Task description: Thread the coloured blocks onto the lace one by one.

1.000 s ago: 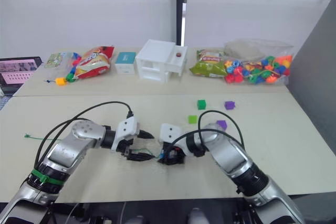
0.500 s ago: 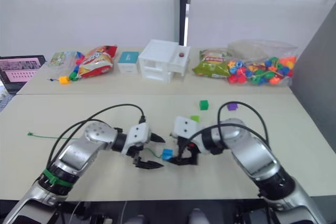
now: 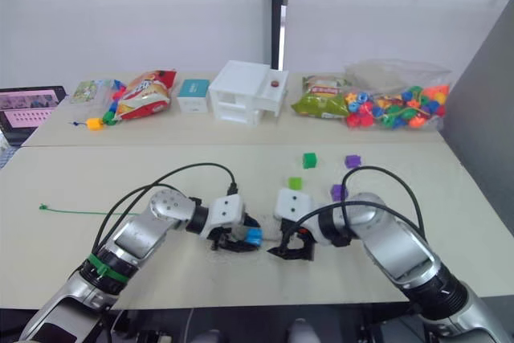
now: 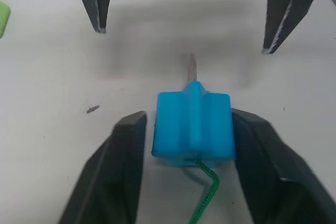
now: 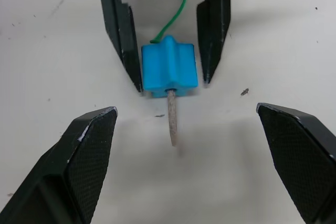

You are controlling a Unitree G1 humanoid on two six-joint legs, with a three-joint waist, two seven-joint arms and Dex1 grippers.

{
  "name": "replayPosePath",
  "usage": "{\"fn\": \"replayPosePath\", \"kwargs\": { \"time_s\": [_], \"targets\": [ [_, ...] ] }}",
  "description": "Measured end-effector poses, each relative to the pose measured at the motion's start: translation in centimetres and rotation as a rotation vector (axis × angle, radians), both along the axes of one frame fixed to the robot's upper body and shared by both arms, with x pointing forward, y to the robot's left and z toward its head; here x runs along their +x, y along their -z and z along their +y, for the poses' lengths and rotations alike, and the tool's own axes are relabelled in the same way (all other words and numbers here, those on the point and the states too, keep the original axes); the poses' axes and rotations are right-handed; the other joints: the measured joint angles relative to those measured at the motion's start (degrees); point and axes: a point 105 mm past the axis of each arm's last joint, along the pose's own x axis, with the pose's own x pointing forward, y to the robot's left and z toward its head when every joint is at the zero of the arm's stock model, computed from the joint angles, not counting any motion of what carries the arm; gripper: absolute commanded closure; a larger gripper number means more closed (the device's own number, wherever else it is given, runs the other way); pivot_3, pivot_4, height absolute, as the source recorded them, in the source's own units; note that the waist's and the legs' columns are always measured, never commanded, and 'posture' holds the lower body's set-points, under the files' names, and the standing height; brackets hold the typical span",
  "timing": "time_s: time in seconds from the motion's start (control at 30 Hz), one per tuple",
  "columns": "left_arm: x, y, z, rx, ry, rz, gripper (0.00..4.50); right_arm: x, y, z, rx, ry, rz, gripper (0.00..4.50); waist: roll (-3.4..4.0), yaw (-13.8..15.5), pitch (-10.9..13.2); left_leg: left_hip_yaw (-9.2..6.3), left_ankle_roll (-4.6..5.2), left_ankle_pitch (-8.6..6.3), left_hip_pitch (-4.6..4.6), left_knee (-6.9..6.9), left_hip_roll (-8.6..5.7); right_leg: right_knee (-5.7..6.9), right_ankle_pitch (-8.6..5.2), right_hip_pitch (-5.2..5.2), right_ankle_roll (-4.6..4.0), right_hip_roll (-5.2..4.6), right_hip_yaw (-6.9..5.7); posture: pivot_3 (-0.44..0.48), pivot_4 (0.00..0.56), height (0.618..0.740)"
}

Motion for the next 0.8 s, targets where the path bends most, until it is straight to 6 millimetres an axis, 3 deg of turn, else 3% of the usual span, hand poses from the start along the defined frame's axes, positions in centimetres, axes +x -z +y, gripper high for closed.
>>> {"fn": "replayPosePath", "kwargs": {
  "time_s": [0.27, 0.3, 0.43, 0.67, 0.7, 0.8],
  "targets": [
    [-0.1, 0.0, 0.0, 0.004, 0.013, 0.007, 3.11, 0.8, 2.0, 0.0, -0.024, -0.004, 0.001, 0.0, 0.0, -0.03, 0.0, 0.0, 0.0, 0.0, 0.01, 0.0, 0.0, 0.0, 0.0, 0.0, 0.0, 0.0, 0.0, 0.0, 0.15, 0.74],
    [-0.2, 0.0, 0.0, 0.005, 0.014, 0.008, 3.11, 0.8, 2.1, 0.1, -0.021, -0.012, -0.006, 0.52, 0.0, -0.06, 0.0, 0.0, 0.0, 0.0, 0.04, 0.0, 0.0, 0.01, 0.0, 0.03, 0.0, 0.01, 0.0, 0.0, 0.15, 0.74],
    [-0.2, 0.1, 0.0, 0.006, 0.018, 0.01, 3.11, 0.8, 2.2, 0.5, -0.01, -0.044, -0.017, 1.75, 0.0, -0.18, 0.0, 0.0, 0.0, 0.0, 0.08, 0.0, 0.01, 0.02, 0.0, 0.05, 0.0, 0.01, 0.0, 0.0, 0.15, 0.74],
    [-0.3, 0.0, -0.1, 0.015, 0.028, 0.009, 3.11, 0.8, 2.4, 0.7, -0.016, -0.067, -0.027, 4.28, 0.0, -0.13, 0.0, 0.0, 0.0, 0.0, 0.09, 0.02, 0.0, 0.02, 0.0, 0.07, 0.0, 0.01, 0.0, 0.0, 0.15, 0.74],
    [-0.3, 0.1, -0.1, 0.016, 0.029, 0.009, 3.11, 0.8, 2.4, 0.7, -0.019, -0.068, -0.029, 4.49, 0.0, -0.12, 0.0, 0.0, 0.0, 0.0, 0.08, 0.02, 0.0, 0.02, 0.0, 0.07, 0.0, 0.01, 0.0, 0.0, 0.15, 0.74],
    [-0.2, 0.0, 0.0, 0.02, 0.027, 0.004, 3.11, 0.7, 2.4, 0.8, -0.026, -0.076, -0.038, 4.5, 0.0, -0.11, 0.0, 0.0, 0.0, 0.0, 0.09, 0.02, 0.0, 0.03, 0.0, 0.08, 0.0, 0.01, 0.0, 0.0, 0.15, 0.74]
  ]
}}
